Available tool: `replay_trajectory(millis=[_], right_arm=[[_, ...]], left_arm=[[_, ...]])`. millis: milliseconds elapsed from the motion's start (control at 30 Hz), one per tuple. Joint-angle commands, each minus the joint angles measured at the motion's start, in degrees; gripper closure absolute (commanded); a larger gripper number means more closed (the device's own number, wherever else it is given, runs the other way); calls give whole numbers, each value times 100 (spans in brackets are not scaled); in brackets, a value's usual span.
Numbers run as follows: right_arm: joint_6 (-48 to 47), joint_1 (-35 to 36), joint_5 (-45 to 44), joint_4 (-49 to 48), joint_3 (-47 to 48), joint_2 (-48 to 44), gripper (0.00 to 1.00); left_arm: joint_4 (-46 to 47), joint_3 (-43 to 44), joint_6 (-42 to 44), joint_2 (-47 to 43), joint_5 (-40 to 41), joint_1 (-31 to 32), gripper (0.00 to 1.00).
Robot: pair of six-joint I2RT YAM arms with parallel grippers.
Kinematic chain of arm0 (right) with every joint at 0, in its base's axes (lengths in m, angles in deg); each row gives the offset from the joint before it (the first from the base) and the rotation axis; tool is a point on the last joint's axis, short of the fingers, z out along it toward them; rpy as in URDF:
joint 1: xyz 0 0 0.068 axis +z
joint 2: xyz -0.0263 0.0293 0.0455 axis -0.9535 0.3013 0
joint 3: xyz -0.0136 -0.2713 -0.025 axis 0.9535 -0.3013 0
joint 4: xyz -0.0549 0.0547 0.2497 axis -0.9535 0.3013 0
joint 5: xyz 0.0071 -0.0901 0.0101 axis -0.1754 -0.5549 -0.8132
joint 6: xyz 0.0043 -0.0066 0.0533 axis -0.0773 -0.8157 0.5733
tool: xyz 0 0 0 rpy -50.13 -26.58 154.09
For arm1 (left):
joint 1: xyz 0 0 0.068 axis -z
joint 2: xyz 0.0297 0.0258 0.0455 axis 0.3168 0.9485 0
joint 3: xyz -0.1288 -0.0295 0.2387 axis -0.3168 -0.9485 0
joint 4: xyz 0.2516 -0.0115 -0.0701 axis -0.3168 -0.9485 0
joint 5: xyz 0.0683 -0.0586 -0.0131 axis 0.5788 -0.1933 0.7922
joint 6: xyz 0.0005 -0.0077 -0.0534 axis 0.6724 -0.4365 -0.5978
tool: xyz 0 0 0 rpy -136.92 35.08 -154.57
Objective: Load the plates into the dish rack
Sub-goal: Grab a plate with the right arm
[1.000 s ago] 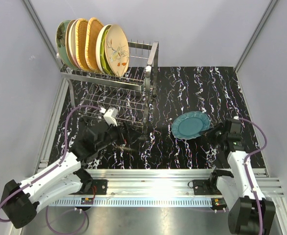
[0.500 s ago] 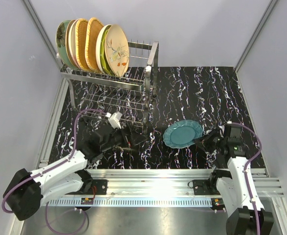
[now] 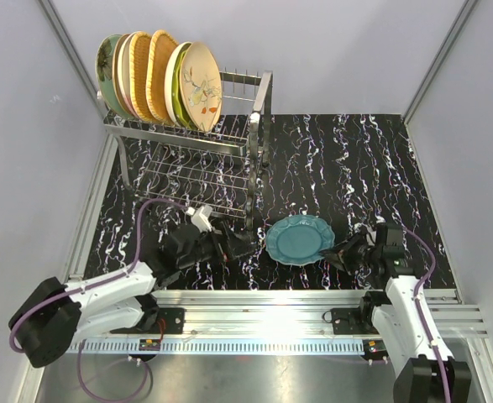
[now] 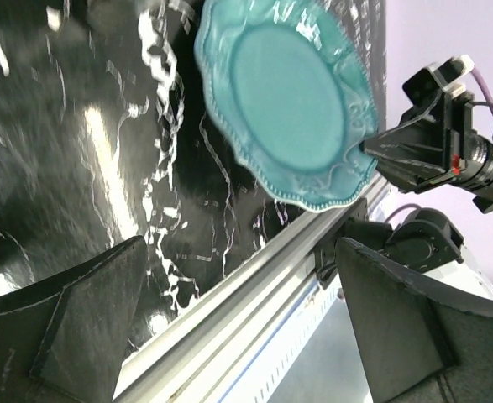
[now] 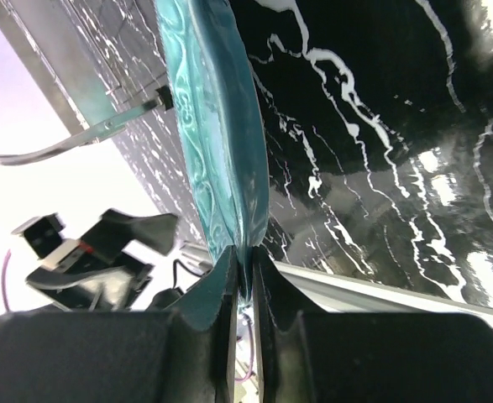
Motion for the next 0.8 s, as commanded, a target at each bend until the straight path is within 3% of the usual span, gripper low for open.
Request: replay_trajectory(millis=[0, 367, 767], right_arm=[[678, 246, 504, -864, -127, -86, 100], [1760, 1591, -137, -1542, -356, -218, 100], [1813, 1934, -129, -2025, -409, 116, 100]], left_arm=[[801, -161, -574, 254, 172, 224, 4], [1706, -162, -1436, 1106, 629, 777, 4], [2840, 365, -1981, 2670, 832, 1331, 7]])
